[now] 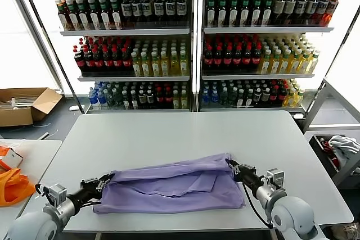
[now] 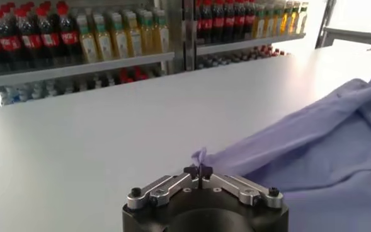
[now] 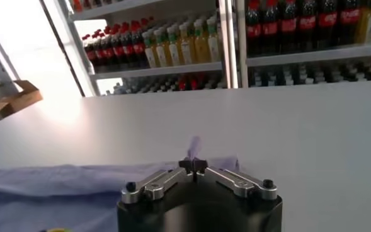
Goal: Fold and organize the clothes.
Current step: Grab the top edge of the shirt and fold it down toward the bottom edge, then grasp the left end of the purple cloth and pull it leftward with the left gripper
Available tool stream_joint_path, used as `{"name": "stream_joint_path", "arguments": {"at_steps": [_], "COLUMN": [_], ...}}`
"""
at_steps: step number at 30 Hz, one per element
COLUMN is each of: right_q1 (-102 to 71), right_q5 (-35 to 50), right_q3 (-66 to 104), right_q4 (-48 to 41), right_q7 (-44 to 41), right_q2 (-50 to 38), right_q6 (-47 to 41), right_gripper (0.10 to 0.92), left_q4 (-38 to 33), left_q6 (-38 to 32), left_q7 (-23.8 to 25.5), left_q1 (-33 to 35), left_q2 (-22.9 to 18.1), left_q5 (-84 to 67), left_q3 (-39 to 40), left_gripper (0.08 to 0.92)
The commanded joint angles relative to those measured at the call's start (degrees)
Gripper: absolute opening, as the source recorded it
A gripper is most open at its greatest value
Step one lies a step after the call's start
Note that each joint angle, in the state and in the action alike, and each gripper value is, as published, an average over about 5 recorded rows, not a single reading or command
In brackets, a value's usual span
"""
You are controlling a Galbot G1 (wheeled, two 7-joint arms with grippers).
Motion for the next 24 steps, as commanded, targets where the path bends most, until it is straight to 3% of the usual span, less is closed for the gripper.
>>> {"name": "stream_joint_path", "arguments": {"at_steps": [1, 6, 13, 18, 24], "right_q1": [-8.4, -9.2, -11.5, -13.6, -16.8], "right_q5": [-2.8, -4.8, -7.6, -7.1, -7.8], "right_q3": [3.2, 5.2, 9.9, 12.7, 13.9], "right_q4": [4.9, 5.9, 5.5, 3.5, 2.4], "right_q7": [-1.5, -2.9, -6.0, -7.8, -8.2], "right_q2": [-0.2, 0.1, 2.8, 4.1, 5.5], "right_q6": [0.8, 6.0, 22.8, 32.2, 35.8], "right_gripper": [0.131, 0.249, 0.448, 0.595, 0.763], "left_q4": [-5.1, -7.6, -13.9, -15.1, -11.8], "left_q6": [0.3, 0.4, -1.3, -3.9, -6.8], "left_q7": [-0.9, -3.0, -10.5, -20.0, -31.2], "left_q1": [8.3, 8.0, 9.6, 10.3, 9.3], "left_q2": [-1.1, -1.6, -5.3, -11.3, -17.3], "left_q5": [2.9, 1.8, -1.6, 0.6, 4.2], "left_q3": [-3.4, -6.0, -7.9, -2.3, 7.8], "left_gripper": [0.112, 0.236, 0.444, 0.583, 0.753]}}
